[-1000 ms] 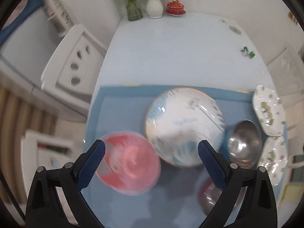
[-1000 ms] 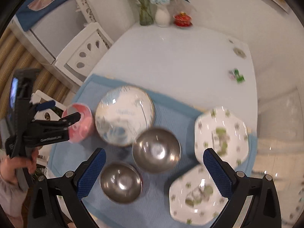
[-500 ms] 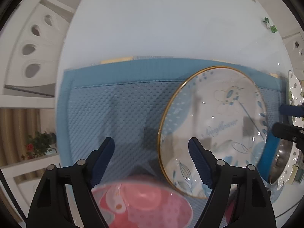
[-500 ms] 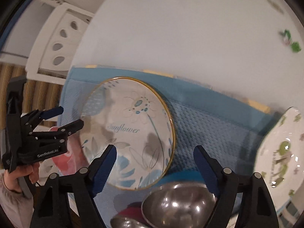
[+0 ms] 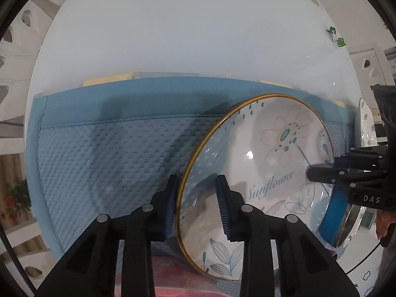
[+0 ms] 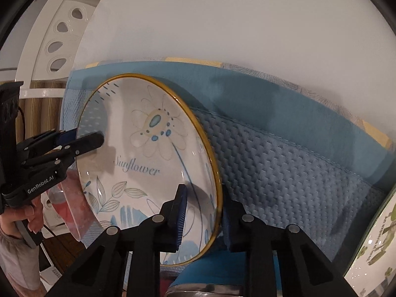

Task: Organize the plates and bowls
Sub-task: 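Lift the Sunflower plate upright and carry it past the pink bowl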

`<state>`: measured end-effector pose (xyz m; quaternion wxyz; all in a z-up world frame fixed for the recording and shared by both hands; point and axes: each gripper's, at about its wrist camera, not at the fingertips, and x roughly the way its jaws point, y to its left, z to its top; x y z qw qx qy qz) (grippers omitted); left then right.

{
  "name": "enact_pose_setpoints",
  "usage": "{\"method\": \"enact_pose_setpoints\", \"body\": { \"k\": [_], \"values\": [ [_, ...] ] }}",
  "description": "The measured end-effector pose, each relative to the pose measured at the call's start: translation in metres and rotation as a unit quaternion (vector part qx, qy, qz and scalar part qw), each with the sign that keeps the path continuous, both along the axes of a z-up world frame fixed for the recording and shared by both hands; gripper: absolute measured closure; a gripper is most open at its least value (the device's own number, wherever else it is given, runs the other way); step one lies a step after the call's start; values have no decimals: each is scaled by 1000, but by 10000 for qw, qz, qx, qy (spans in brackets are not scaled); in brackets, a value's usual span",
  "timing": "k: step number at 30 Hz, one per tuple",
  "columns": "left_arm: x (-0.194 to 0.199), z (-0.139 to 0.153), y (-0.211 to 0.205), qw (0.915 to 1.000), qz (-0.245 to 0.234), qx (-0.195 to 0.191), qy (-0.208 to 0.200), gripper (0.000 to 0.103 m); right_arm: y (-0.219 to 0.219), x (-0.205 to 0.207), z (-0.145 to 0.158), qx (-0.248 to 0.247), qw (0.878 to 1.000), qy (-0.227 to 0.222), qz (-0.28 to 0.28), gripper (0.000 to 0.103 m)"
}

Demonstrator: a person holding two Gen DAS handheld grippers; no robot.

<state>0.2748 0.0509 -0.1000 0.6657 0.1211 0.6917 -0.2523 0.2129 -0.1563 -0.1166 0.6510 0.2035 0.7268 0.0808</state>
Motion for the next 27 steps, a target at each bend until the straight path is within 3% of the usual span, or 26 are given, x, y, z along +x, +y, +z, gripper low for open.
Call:
{"method": "enact_pose_setpoints", "body": {
  "k": [7, 11, 14, 18, 27],
  "values": [
    [5, 6, -5, 9998, 143, 86, -139, 73, 3, 0, -3, 149, 9990, 272, -315, 75],
    [7, 17, -6, 9987, 222, -70, -445, 72, -3, 0, 1, 324, 9976, 45, -605, 76],
    [7, 6, -2, 9997, 119, 76, -208, 72, -11, -5, -5, 500, 9955, 81, -805, 76],
    [-6, 2, 1, 9994, -118, 133, -281, 73, -4, -10, -6, 421, 9979, 103, -490, 76],
    [0, 12, 5, 9988, 231, -68, -435, 74, -13, -10, 7, 633, 9927, -11, -1023, 77]
  ]
}}
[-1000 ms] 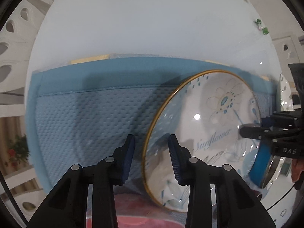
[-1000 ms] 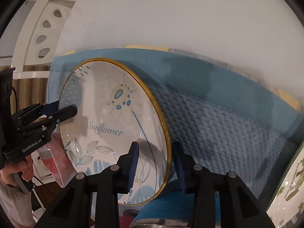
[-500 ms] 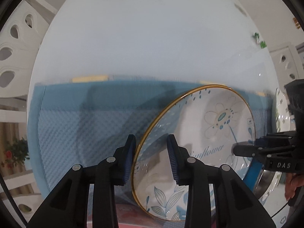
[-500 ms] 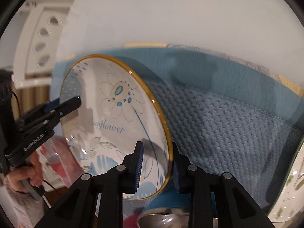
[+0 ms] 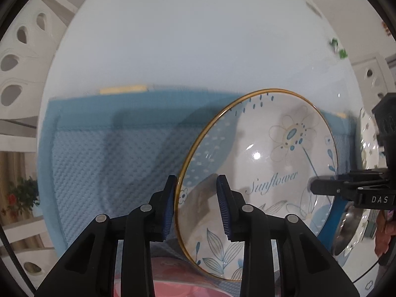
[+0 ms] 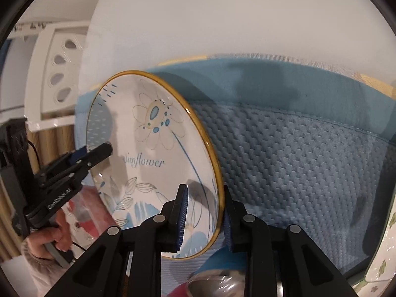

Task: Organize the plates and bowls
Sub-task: 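Lift the Sunflower plate upright and carry it past the pink bowl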

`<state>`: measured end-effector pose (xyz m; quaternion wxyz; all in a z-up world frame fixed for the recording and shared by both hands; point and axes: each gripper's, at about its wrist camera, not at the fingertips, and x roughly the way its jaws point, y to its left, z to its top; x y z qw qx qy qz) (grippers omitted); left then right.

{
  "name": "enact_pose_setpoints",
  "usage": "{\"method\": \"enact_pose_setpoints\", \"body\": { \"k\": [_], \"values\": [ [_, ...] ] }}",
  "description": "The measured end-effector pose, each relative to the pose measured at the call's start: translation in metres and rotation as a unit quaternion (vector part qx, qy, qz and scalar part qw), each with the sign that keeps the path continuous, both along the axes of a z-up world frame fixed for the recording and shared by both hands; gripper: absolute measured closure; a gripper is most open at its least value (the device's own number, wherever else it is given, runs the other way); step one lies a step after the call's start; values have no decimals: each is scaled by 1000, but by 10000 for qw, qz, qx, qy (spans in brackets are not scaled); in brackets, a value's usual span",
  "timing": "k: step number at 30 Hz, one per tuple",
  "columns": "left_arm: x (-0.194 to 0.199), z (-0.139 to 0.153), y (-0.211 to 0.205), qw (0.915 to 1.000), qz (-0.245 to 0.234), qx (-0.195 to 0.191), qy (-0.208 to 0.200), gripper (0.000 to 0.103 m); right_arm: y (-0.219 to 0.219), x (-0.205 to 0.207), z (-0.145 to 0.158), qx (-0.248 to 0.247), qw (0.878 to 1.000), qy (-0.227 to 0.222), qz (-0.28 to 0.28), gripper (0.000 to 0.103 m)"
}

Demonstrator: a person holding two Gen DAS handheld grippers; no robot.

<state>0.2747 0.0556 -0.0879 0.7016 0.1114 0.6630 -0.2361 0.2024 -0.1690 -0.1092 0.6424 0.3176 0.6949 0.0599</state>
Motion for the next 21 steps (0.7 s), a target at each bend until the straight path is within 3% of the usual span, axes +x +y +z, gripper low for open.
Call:
{"method": "enact_pose_setpoints", "body": {
  "k": [21],
  "values": [
    [-10, 87, 19, 9974, -153, -324, -630, 74, -11, -41, 74, 114, 9986, -450, -255, 77]
  ]
}}
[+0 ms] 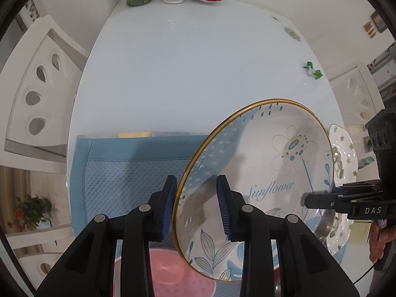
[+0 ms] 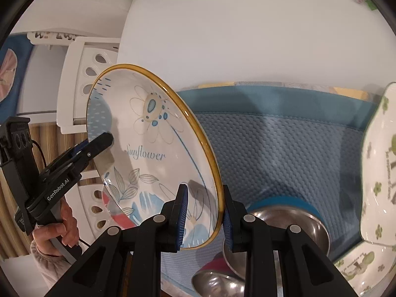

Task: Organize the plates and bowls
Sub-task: 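Lift the Sunflower plate upright and carry it past the pink bowl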

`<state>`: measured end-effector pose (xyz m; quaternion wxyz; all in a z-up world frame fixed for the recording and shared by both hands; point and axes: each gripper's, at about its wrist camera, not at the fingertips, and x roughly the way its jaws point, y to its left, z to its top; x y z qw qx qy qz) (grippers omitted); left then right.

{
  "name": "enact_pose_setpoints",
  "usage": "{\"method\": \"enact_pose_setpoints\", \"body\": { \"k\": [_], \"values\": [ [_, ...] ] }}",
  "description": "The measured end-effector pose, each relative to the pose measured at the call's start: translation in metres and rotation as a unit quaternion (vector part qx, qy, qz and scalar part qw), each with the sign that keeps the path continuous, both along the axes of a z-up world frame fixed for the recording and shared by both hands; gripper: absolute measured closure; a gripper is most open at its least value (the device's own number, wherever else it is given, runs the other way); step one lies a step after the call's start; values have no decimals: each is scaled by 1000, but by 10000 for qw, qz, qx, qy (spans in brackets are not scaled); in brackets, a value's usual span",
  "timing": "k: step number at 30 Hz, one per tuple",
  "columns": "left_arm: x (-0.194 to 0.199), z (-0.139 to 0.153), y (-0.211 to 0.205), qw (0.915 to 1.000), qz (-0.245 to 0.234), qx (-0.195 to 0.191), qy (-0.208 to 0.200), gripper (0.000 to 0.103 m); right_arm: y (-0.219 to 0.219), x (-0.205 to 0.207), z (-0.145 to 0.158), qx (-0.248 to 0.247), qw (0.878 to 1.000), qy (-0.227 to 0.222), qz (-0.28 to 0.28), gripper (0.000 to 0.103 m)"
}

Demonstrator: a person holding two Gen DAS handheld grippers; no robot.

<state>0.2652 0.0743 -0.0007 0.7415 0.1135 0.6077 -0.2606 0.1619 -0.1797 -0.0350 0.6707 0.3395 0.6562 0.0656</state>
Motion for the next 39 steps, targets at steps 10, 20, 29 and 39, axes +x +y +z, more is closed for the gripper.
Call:
{"method": "enact_pose_setpoints", "body": {
  "k": [10, 20, 29, 39],
  "values": [
    [-15, 20, 5, 9999, -51, -34, -83, 74, 10, -19, 26, 37, 9999, -86, -127, 77],
    [-37, 21, 24, 9999, -54, -79, 73, 74, 24, -45, 31, 187, 9995, 9, -256, 77],
    [-73, 34, 45, 10000, -27, -40, -6, 74, 45, -69, 34, 340, 9992, 34, -205, 77],
    [-121, 46, 79, 9990, 429, -125, -28, 74, 75, -107, 39, 508, 9985, 30, 211, 77]
  ]
}}
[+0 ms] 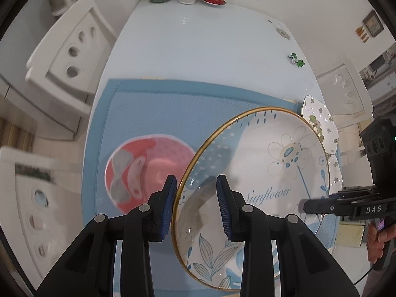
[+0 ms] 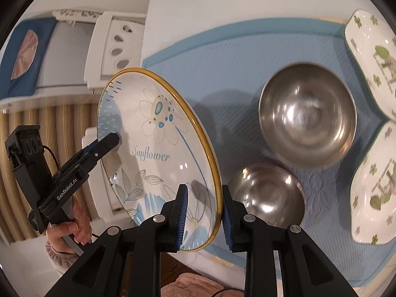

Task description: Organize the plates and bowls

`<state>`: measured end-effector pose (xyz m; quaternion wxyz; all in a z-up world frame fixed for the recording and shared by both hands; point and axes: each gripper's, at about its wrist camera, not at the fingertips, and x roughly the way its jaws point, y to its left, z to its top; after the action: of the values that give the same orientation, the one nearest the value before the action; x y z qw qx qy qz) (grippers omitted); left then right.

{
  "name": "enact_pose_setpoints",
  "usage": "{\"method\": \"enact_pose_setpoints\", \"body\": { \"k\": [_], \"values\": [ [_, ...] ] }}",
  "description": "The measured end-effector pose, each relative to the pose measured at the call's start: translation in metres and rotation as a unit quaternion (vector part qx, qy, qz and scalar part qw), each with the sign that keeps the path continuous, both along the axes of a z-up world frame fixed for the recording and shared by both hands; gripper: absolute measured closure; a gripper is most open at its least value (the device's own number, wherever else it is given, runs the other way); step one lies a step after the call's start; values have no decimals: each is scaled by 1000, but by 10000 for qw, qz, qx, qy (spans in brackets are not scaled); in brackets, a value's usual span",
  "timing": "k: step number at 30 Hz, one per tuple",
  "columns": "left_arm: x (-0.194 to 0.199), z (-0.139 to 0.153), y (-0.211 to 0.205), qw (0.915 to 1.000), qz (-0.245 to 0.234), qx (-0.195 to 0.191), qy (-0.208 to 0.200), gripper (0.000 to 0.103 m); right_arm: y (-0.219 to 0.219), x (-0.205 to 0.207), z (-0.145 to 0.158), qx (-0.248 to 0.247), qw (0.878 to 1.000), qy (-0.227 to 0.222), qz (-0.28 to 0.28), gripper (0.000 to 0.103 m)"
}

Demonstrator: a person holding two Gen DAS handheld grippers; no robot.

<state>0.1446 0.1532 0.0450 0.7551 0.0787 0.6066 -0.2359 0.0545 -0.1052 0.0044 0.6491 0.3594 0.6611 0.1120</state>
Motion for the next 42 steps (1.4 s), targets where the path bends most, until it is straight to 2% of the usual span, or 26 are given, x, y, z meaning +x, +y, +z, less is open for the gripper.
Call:
{"method": "enact_pose_setpoints", "body": {
  "k": [12, 22, 36, 42],
  "values": [
    [-61, -7, 40, 9996, 284, 30, 47, 74, 43, -43, -10, 71, 9996, 53, 250, 77],
    [-97, -26, 67, 9989, 450, -12, 157, 74, 75, -60, -39, 76, 9990, 239, 362, 75],
    [-127, -81, 96, 9945, 786, 9, 693, 74, 120, -47, -95, 169, 9972, 582, 448, 75],
    [-135, -97, 89, 9945, 681, 222, 765, 74, 134, -43, -114, 148, 9960, 726, 504, 75]
  ]
}}
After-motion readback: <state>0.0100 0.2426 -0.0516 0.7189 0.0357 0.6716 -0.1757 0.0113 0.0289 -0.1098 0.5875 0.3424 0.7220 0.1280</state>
